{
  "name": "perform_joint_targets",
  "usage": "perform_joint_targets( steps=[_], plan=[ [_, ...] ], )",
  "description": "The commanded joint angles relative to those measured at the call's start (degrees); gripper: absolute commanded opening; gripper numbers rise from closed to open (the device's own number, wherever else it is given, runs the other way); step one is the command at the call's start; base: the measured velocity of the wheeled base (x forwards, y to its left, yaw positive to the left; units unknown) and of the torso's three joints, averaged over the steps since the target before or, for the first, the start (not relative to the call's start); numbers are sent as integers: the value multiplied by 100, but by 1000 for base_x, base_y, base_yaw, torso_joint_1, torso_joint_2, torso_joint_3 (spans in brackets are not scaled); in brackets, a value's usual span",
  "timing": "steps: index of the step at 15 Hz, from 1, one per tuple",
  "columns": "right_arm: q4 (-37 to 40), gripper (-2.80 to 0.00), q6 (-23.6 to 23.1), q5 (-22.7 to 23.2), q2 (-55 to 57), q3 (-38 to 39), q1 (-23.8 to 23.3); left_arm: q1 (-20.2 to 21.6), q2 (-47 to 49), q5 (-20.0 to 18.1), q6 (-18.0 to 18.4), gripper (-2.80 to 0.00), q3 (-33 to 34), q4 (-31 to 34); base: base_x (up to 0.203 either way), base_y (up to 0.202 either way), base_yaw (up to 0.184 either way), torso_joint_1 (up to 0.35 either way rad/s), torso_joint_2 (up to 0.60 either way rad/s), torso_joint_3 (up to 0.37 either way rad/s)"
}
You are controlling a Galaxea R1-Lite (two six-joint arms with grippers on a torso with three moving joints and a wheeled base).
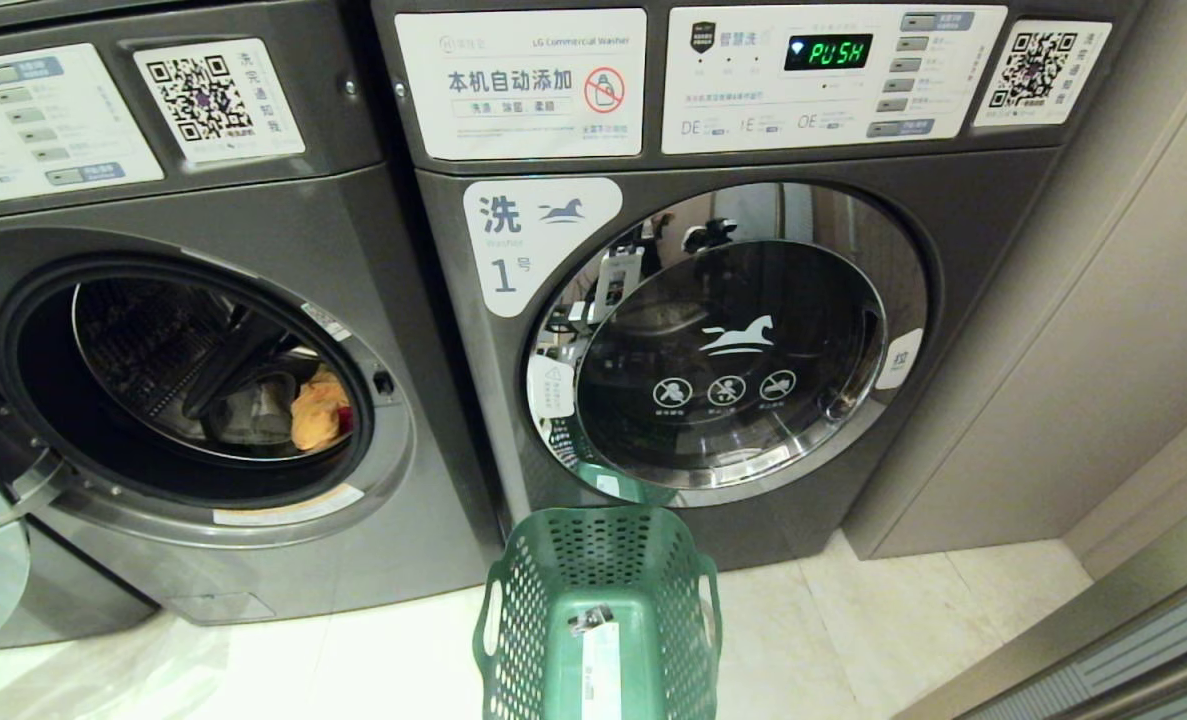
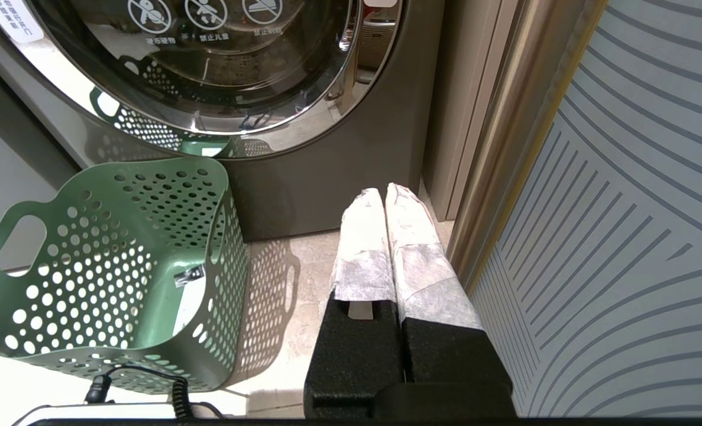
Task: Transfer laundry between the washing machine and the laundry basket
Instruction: Open the lid of the washing machine, then pick a cloth and place it into the basket
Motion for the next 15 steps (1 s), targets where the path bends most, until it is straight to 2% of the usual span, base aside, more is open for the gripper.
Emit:
perform_joint_targets(
  steps=[1,7,15],
  plan=[
    [-1,-280,2,0,0,0,2,0,0,-8,17,-280,0,1,0,0,0,0,0,0],
    [-1,-280,2,0,0,0,2,0,9,-53,32,-280,0,1,0,0,0,0,0,0],
    [-1,-280,-7,0,0,0,2,0,9,-27,41,-280,0,1,0,183,-2,2,1,3]
  ],
)
